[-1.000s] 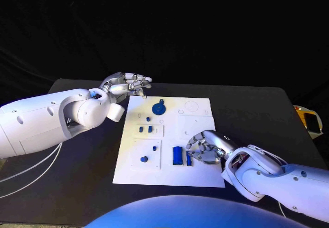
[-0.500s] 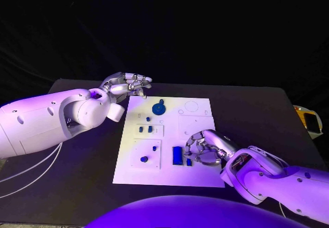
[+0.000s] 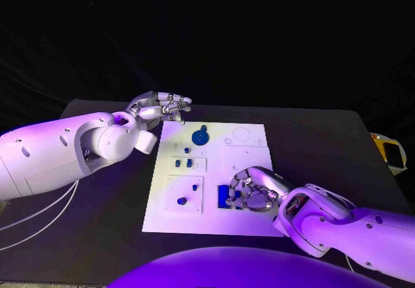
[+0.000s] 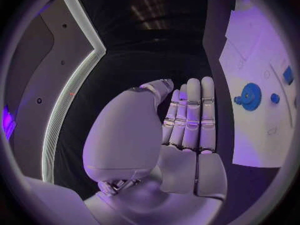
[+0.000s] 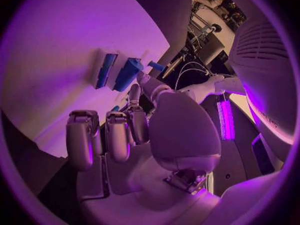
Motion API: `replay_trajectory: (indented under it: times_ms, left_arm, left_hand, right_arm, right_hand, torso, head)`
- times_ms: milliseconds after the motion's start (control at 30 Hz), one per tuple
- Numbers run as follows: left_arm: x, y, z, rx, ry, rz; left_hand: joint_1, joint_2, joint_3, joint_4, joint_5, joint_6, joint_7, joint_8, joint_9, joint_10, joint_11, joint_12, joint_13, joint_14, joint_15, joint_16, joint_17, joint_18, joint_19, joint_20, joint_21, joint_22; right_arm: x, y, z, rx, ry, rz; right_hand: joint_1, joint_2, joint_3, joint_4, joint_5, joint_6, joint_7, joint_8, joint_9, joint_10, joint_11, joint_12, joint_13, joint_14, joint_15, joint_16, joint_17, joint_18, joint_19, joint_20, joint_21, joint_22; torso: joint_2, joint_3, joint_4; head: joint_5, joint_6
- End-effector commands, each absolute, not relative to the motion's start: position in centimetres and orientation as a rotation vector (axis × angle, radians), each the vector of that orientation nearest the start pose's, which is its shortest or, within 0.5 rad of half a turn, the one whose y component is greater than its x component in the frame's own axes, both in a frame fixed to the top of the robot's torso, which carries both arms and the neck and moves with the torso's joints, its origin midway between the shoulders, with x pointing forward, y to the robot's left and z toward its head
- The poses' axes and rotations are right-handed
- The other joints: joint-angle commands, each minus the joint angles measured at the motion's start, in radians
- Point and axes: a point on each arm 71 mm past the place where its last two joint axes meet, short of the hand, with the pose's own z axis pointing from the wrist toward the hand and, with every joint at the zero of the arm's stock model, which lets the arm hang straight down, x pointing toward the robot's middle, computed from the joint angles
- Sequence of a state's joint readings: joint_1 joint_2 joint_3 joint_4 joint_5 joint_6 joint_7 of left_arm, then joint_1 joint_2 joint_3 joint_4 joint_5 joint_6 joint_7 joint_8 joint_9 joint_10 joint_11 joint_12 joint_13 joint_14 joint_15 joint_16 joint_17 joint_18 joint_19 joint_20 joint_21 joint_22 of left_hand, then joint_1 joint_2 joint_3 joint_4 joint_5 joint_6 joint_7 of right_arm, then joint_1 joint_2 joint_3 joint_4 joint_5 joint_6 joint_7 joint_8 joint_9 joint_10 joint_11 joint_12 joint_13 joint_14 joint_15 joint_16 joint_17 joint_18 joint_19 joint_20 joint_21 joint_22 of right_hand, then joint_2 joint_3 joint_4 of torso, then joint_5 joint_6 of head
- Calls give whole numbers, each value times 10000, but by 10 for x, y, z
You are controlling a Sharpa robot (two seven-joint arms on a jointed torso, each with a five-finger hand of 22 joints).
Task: Assemble the parts on the task board
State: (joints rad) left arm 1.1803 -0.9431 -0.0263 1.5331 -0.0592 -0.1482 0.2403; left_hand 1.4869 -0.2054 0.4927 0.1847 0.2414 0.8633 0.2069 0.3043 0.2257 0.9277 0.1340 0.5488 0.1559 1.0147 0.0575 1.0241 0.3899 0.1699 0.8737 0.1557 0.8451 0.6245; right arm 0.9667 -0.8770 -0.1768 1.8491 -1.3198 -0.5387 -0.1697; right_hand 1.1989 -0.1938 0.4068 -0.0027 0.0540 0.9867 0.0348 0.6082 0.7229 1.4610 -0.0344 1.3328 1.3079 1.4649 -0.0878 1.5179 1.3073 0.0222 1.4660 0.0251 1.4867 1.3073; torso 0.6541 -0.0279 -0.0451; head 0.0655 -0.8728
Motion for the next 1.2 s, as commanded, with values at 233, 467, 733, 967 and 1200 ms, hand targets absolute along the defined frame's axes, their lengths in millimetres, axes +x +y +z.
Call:
replay_trajectory:
  times_ms: [233, 467, 733, 967, 1200]
  left_arm:
    - [479, 244, -189, -11322, 16164, -15385]
    - [479, 245, -189, -11324, 16161, -15380]
    - [479, 245, -189, -11327, 16155, -15371]
    - [480, 246, -189, -11332, 16108, -15342]
    - [483, 248, -191, -11441, 15914, -15265]
  left_hand:
    - [-52, 54, 38, 2, 53, -75, -17, 29, 15, -70, -14, 65, -14, -59, 24, 56, -10, 136, 50, 1, -46, -2]
    - [-52, 54, 38, 2, 53, -75, -17, 29, 15, -70, -14, 65, -14, -59, 24, 56, -10, 136, 50, 1, -46, -2]
    - [-52, 54, 38, 2, 53, -75, -17, 29, 15, -70, -14, 65, -14, -59, 24, 56, -10, 136, 50, 1, -46, -2]
    - [-52, 54, 38, 2, 53, -75, -17, 29, 15, -70, -14, 65, -14, -59, 24, 56, -10, 136, 50, 1, -46, -2]
    - [-190, 32, 22, 60, 28, -90, -9, 45, 17, -95, -1, 108, -27, -57, 42, 70, -18, 126, 39, 14, -61, -3]
  right_arm:
    - [341, -136, -285, 587, 19150, 9214]
    - [343, -137, -285, 692, 19050, 9002]
    - [344, -139, -283, 884, 18687, 9088]
    - [343, -146, -270, 2004, 17368, 10736]
    - [364, -170, -258, 4034, 16320, 11715]
  right_hand:
    - [31, -108, -75, -8, -53, -94, -25, 89, 36, 115, -31, 75, 1066, 815, -78, 36, 1387, -51, 755, -87, 59, 2409]
    - [90, -38, -61, 10, -47, -124, -47, 177, 80, 130, -51, 114, 1090, 818, -94, 40, 1398, -54, 761, -101, 72, 2413]
    - [135, 34, -29, 29, -37, -151, -59, 228, 100, 135, -62, 128, 1098, 818, -104, 41, 1401, -52, 759, -111, 65, 2411]
    - [213, 208, 111, 122, 60, -378, -24, 203, 49, -56, -38, -225, 862, 776, -91, -45, 1205, 18, 635, -110, -267, 2314]
    - [192, 156, 419, 285, 201, -1048, 344, -543, -506, -446, 248, -858, 434, 692, 124, -221, 840, 126, 426, 32, -821, 2156]
  torso:
    - [-7, 0, -5]
    - [-5, 4, -8]
    - [-4, 2, -4]
    - [-40, -10, -13]
    - [-195, -46, -44]
  head:
    - [32, 2]
    - [26, 2]
    - [23, 2]
    - [29, 2]
    - [-17, 2]
